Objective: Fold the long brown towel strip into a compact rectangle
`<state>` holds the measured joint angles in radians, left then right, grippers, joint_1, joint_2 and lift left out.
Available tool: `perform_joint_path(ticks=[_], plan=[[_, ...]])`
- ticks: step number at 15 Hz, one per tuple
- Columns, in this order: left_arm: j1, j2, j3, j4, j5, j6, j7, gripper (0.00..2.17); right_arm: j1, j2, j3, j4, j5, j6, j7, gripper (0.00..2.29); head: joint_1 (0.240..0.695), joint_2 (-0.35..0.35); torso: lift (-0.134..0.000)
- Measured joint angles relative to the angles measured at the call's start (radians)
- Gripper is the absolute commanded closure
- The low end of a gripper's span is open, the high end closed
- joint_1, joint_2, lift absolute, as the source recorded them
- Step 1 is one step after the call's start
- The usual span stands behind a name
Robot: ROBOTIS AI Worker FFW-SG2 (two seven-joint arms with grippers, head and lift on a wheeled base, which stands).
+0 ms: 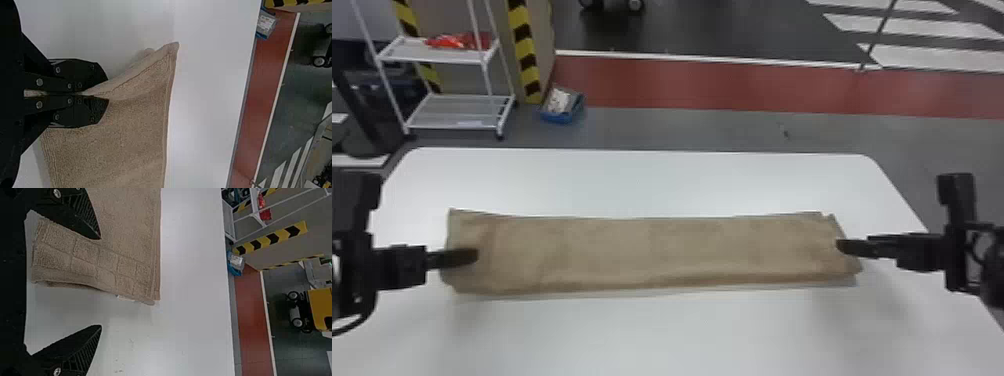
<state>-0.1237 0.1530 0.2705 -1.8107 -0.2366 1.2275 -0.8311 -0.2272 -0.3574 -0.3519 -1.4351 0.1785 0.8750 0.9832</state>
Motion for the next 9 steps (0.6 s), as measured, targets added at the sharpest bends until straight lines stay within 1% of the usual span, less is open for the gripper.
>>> perform_joint_path(ticks=[2,4,6,7,9], plan=[[0.027,-0.003,-0.001,-0.093,0.039,0.062,-0.004,2.13,-0.001,0.000,-0.001,0.001,0.000,-0.006,0.000,0.08,0.695,-0.129,-0.120],[0.043,-0.017,-0.017,-0.195,0.080,0.146,-0.003,2.13,-0.003,0.001,-0.003,0.002,0.000,-0.010,0.000,0.08,0.695,-0.153,-0.120],[0.039,-0.049,-0.061,-0.278,0.105,0.218,0.014,2.13,-0.001,0.004,-0.008,0.001,-0.001,-0.007,0.000,0.09,0.695,-0.184,-0.120],[0.026,-0.064,-0.085,-0.296,0.107,0.241,0.020,2.13,0.002,0.004,-0.012,-0.001,-0.001,-0.004,0.000,0.09,0.695,-0.223,-0.120],[-0.018,-0.095,-0.116,-0.313,0.113,0.310,0.031,2.13,0.016,0.005,-0.021,-0.011,-0.001,0.005,0.001,0.09,0.695,-0.249,-0.120]])
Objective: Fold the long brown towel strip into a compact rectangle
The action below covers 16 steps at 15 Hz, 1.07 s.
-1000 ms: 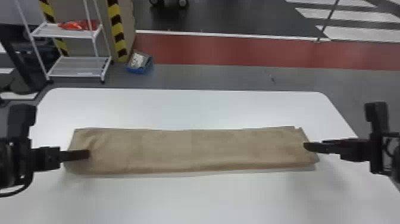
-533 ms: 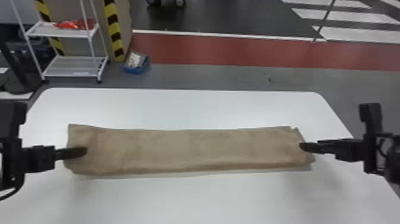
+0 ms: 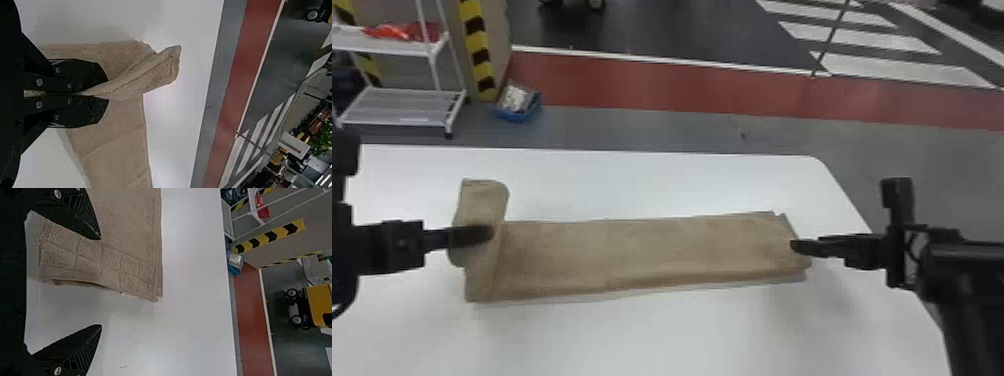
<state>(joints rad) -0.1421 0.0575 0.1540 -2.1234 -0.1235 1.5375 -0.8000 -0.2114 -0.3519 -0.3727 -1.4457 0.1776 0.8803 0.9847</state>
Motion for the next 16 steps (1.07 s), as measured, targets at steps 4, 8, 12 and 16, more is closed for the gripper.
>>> perform_joint_path(ticks=[4,8,12,16], plan=[[-0.057,-0.049,-0.066,-0.022,-0.005,0.026,0.035,2.13,0.014,-0.001,-0.021,-0.009,-0.011,0.005,0.004,0.09,0.695,-0.298,-0.120],[-0.090,-0.053,-0.180,0.028,-0.045,0.026,0.073,2.13,0.023,-0.001,-0.024,-0.030,-0.014,0.023,0.007,0.09,0.695,-0.325,-0.120],[-0.117,-0.053,-0.285,0.125,-0.076,0.027,0.137,2.13,0.030,-0.003,-0.025,-0.044,-0.020,0.036,0.010,0.09,0.695,-0.349,-0.120],[-0.149,-0.053,-0.362,0.190,-0.093,-0.024,0.221,1.80,0.044,-0.008,-0.036,-0.051,-0.026,0.036,0.011,0.09,0.695,-0.350,-0.120]])
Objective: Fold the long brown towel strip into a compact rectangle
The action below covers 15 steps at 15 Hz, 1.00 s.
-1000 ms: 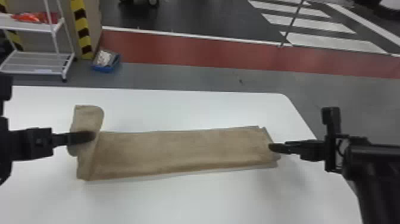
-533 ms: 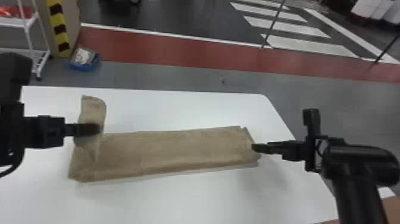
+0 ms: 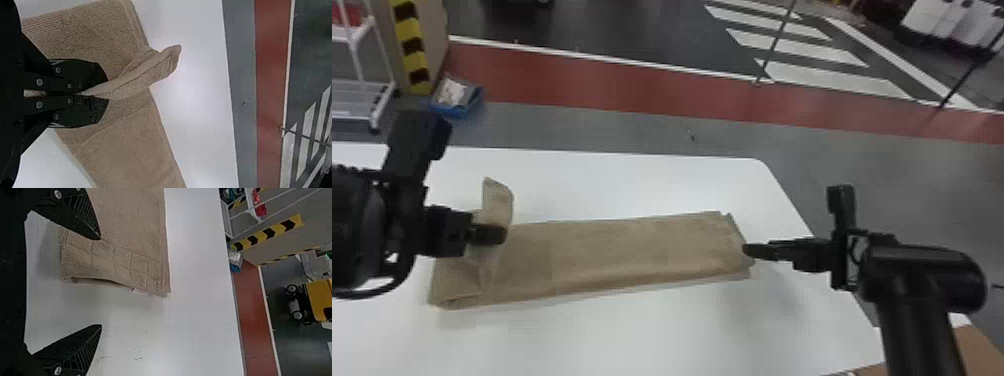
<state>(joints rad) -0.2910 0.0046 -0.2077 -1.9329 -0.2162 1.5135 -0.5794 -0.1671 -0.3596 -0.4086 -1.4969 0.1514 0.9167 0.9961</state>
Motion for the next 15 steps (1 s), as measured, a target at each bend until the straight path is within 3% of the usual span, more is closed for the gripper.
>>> perform_joint_path(ticks=[2,10,15], plan=[[-0.002,0.000,-0.041,0.014,0.013,-0.026,0.024,0.03,0.004,-0.003,-0.004,-0.003,-0.003,0.000,0.001,0.09,0.695,-0.350,-0.120],[0.053,0.000,-0.161,-0.001,0.054,-0.064,0.094,0.04,-0.003,-0.004,-0.039,-0.014,-0.027,0.016,0.001,0.09,0.695,-0.350,-0.120],[0.077,0.000,-0.092,-0.053,0.078,-0.098,0.100,0.03,0.010,0.021,-0.067,-0.142,-0.107,0.169,0.002,0.09,0.695,-0.350,-0.120]])
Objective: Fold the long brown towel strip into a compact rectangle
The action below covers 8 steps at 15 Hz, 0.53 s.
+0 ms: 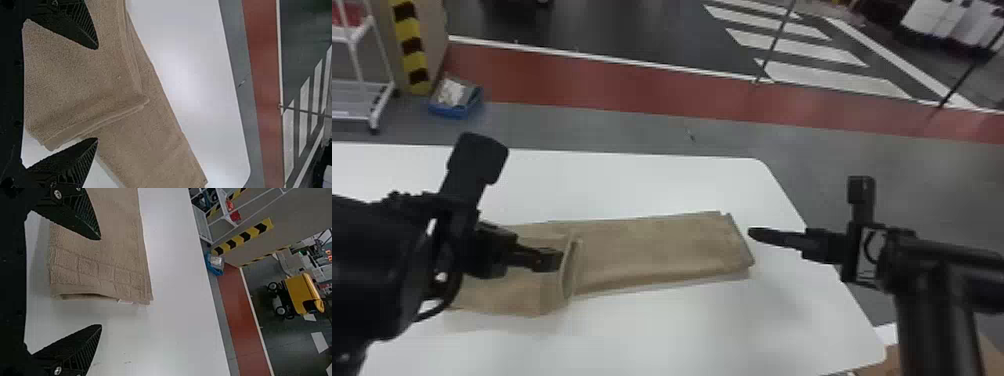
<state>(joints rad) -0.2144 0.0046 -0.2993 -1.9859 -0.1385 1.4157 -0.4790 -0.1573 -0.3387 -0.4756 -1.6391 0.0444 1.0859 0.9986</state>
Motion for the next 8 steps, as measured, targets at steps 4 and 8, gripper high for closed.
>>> perform_joint_path(ticks=[4,8], plan=[[0.025,0.000,0.175,-0.024,0.032,-0.043,-0.018,0.03,0.044,0.097,0.034,-0.161,-0.048,0.088,-0.008,0.09,0.695,-0.270,-0.120],[0.074,0.000,0.393,-0.031,0.126,-0.124,-0.041,0.02,0.073,0.195,0.125,-0.288,-0.055,0.184,-0.036,0.09,0.695,-0.130,-0.120]])
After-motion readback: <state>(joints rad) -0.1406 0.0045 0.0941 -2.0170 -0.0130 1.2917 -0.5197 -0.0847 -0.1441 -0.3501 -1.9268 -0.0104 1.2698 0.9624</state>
